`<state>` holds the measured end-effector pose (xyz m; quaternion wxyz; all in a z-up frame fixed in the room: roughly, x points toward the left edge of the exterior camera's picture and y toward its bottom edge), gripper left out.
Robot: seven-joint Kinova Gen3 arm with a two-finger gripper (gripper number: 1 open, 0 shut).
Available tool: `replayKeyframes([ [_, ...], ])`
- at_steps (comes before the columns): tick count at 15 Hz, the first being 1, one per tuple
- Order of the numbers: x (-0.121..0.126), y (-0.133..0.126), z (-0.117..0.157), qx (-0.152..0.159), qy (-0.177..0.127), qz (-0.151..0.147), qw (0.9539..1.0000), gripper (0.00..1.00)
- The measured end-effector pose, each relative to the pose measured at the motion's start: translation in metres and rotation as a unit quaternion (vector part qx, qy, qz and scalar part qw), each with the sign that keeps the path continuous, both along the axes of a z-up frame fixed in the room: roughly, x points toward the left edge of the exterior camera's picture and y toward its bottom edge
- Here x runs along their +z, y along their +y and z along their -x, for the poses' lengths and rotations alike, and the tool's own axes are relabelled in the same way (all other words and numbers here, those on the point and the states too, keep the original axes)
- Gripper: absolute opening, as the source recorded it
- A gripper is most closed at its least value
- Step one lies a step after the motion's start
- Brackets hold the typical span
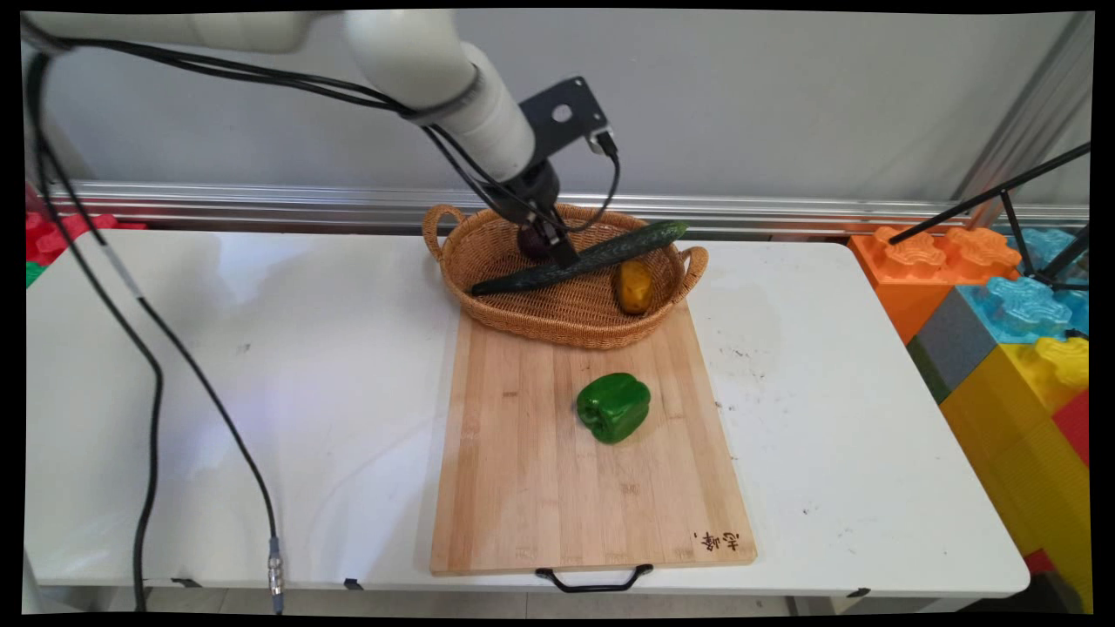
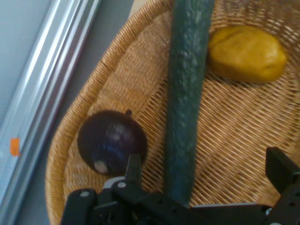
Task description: Pick up the cucumber from the vegetable basket
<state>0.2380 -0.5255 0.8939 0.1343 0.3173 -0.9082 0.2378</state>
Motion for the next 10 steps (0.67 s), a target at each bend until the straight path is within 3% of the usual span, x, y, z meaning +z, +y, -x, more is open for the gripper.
replayKeyframes([
  [5,-0.036,-0.036,0.005,-0.035,-0.035,0.008,0.9987,1.0],
  [10,-0.065,-0.057,0.009,-0.06,-0.049,0.009,0.997,1.0],
])
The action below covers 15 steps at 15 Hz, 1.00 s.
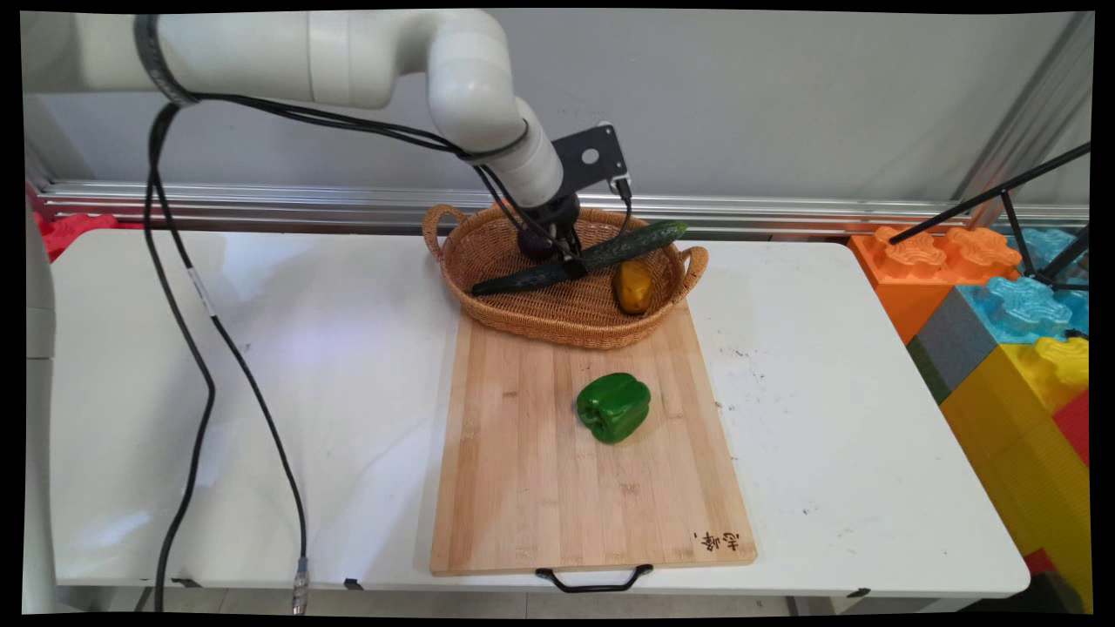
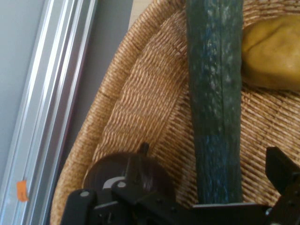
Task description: Pick up the cucumber from the vegetable basket
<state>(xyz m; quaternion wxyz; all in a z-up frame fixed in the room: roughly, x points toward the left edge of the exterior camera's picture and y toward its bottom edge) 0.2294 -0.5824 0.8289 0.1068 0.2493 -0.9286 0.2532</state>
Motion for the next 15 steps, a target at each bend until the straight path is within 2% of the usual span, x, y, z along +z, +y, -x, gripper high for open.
replayKeyframes([
  [5,-0.019,-0.01,0.006,-0.012,0.005,-0.002,0.9999,1.0],
  [11,-0.032,-0.015,0.011,-0.016,0.016,-0.003,0.9997,1.0],
  [12,-0.033,-0.016,0.012,-0.017,0.018,-0.002,0.9997,0.0],
  [15,-0.034,-0.018,0.014,-0.02,0.022,0.0,0.9996,0.0],
])
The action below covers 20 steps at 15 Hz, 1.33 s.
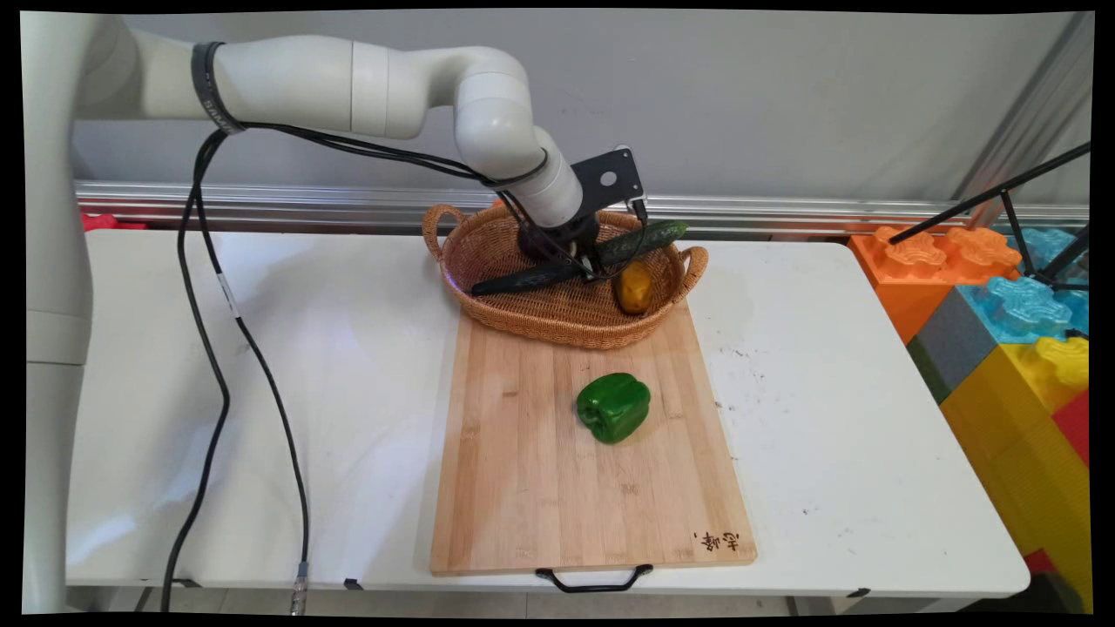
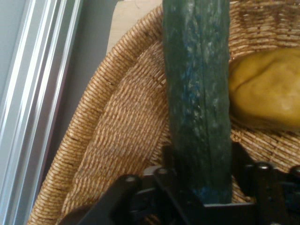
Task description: Pick up the cucumber from the vegetable basket, then place the picked object on the cutting board
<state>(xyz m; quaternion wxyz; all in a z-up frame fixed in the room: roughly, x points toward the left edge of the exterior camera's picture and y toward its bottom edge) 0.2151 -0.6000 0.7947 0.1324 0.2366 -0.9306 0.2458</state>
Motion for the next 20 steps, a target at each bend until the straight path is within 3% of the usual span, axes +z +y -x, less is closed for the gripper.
replayKeyframes([
  [6,0.005,0.003,0.001,-0.006,0.001,0.005,1.0,0.0],
  [10,0.026,0.014,0.008,-0.001,0.003,0.024,0.9997,0.0],
  [16,0.093,0.058,0.036,0.022,-0.01,0.071,0.9972,0.0],
  [20,0.13,0.106,0.066,0.037,-0.009,0.061,0.9974,0.0],
])
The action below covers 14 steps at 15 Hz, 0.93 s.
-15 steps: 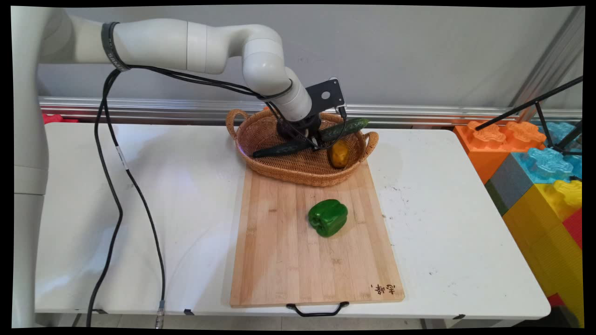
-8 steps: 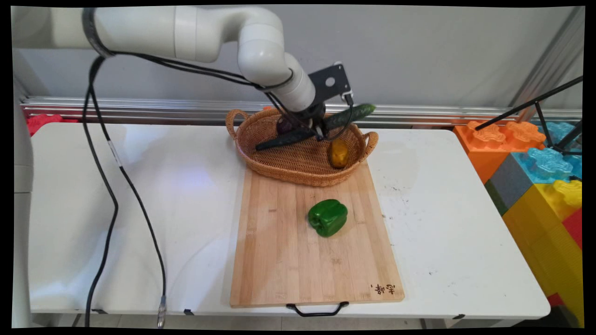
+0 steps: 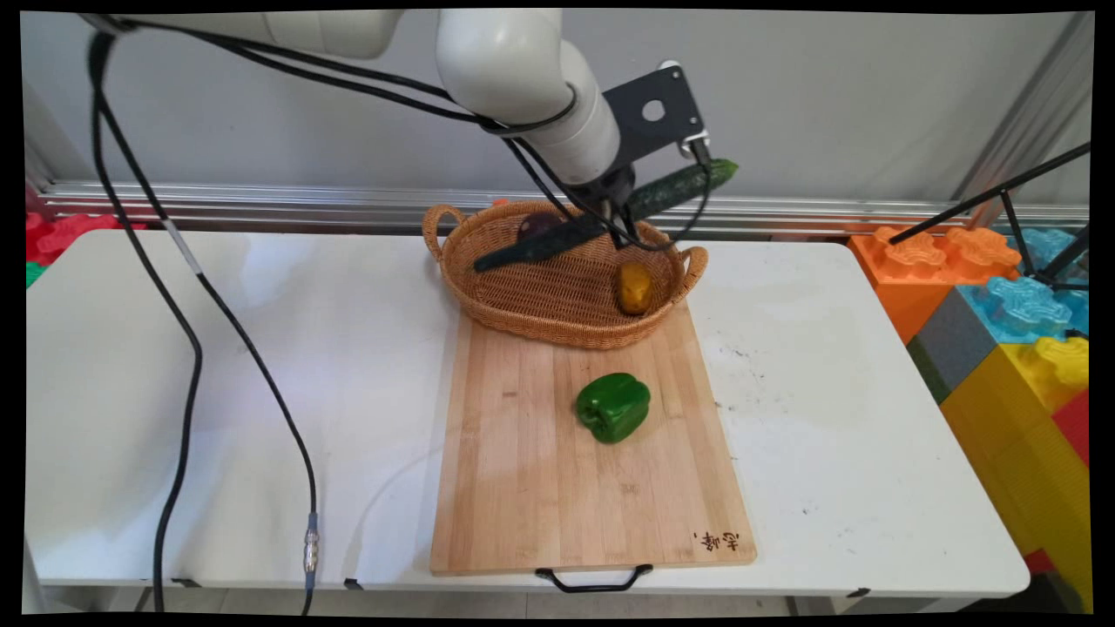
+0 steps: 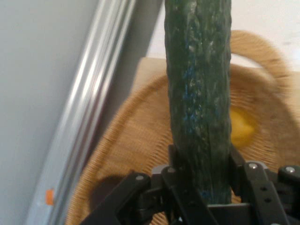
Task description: Place the picked object on the cutting board
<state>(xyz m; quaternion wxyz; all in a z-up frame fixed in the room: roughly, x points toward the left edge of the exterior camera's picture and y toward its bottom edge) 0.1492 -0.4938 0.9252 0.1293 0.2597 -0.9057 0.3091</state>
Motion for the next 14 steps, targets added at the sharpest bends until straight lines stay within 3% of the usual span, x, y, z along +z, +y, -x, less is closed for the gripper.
replayKeyframes([
  [5,0.017,0.064,0.03,-0.002,0.011,-0.063,0.998,0.0],
  [7,0.018,0.094,0.043,-0.011,0.014,-0.097,0.9951,0.0],
  [11,0.005,0.142,0.061,-0.03,0.016,-0.153,0.9876,0.0],
  [14,-0.015,0.161,0.067,-0.033,0.014,-0.171,0.9846,0.0],
])
